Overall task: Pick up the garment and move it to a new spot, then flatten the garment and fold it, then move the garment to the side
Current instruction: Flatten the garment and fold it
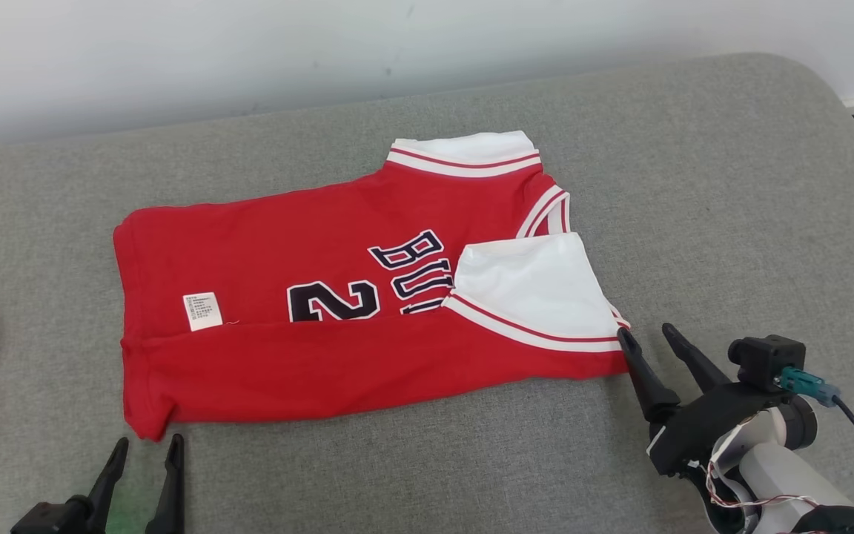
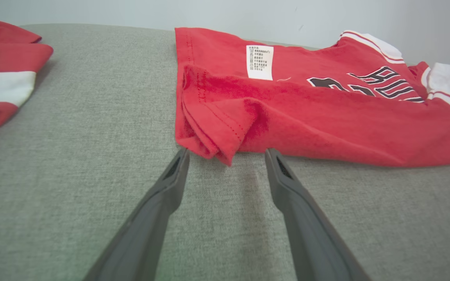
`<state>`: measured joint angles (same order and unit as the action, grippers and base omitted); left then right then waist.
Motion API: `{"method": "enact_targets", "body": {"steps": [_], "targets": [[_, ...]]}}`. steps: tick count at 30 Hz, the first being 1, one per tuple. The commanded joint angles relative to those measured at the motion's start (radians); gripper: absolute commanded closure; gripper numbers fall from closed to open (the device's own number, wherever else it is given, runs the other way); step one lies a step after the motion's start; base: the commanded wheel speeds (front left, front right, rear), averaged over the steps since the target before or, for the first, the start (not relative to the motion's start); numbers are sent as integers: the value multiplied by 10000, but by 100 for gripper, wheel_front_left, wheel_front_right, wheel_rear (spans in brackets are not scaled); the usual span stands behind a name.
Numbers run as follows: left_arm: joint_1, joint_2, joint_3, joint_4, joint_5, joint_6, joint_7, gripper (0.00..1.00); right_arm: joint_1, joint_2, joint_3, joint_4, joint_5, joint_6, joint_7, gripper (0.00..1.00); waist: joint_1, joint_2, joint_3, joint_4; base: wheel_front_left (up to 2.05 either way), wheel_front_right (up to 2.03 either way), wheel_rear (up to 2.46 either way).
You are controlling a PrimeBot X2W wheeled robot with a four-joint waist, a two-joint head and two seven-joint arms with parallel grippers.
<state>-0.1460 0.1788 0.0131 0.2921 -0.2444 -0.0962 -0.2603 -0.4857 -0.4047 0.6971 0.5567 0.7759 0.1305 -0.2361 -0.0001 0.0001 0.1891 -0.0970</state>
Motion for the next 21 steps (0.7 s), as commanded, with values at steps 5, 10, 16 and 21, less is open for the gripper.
{"method": "enact_targets", "body": {"steps": [5, 10, 16, 21], "targets": [[-278, -12, 85, 375, 143, -48, -33, 0, 288, 322, -340, -269, -499, 5, 336, 0, 1, -1, 175, -142, 0, 0, 0], [-622, -27, 204, 820, 241, -50, -33, 0, 374, 657, -570, -235, -973, 5, 674, 0, 1, -1, 293, -198, 0, 0, 0], [-822, -23, 286, 1304, 203, -101, -32, 60, 378, 932, -569, -74, -1111, 5, 886, 63, 1, -1, 342, -190, 0, 0, 0], [-954, 8, 319, 1527, 274, -149, -30, 100, 284, 1014, -627, 27, -1125, 3, 907, 100, 1, -1, 349, -121, 0, 0, 0]]}}
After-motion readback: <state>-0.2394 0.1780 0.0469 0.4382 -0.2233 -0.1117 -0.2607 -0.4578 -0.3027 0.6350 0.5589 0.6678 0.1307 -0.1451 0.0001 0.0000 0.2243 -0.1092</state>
